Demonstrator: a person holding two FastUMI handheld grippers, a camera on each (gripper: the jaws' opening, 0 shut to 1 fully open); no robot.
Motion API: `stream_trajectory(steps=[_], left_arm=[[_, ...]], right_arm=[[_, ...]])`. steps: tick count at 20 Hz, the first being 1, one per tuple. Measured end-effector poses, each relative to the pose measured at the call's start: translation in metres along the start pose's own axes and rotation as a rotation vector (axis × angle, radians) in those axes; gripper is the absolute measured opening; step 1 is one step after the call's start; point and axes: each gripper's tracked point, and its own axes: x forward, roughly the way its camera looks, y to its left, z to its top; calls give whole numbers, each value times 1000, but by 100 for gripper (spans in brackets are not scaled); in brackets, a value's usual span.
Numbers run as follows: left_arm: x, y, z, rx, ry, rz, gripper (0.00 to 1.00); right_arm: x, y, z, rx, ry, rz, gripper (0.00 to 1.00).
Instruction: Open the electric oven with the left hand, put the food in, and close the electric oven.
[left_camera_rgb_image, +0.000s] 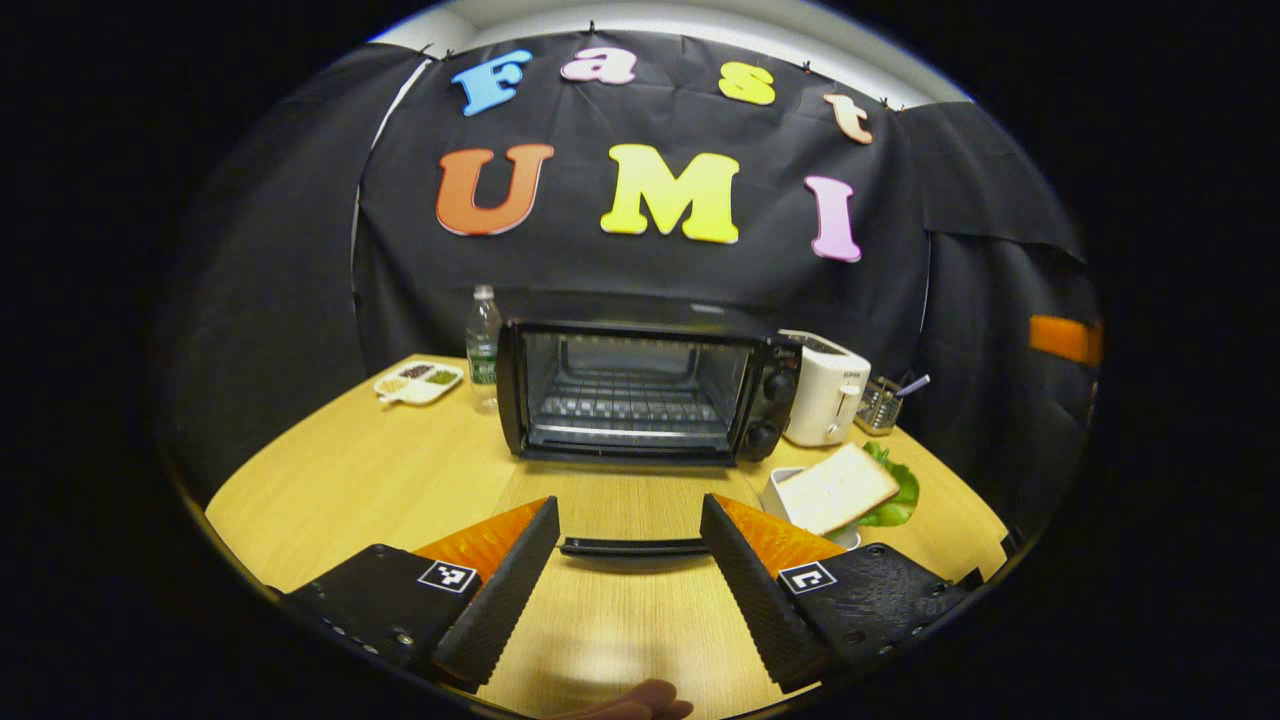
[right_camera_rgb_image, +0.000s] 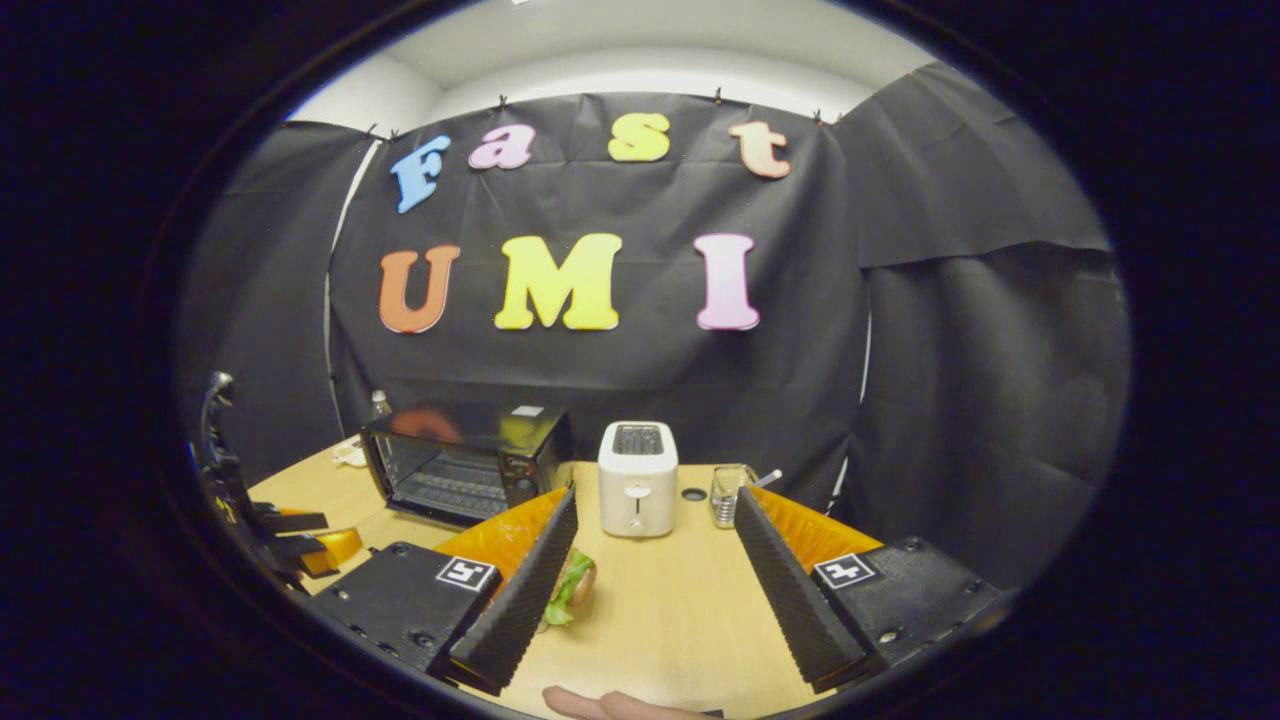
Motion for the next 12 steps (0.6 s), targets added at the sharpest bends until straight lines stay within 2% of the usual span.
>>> stream_trajectory(steps=[2,3,4,5,6,7,12], left_arm=[[-30,13,44,27,-122,61,94],[-41,16,60,45,-171,77,94],[-55,21,74,56,-211,93,94],[-66,24,84,62,-238,101,93],[-77,25,92,62,-257,107,93],[-85,27,99,59,-275,112,93],[-117,30,129,52,-356,117,94]], right_arm=[[24,8,-15,6,82,46,91],[36,12,-26,14,135,68,100],[49,14,-36,32,191,86,100],[60,13,-48,60,252,98,91],[71,17,-59,87,308,124,91],[80,23,-72,112,370,153,100],[107,56,-112,289,632,324,98]])
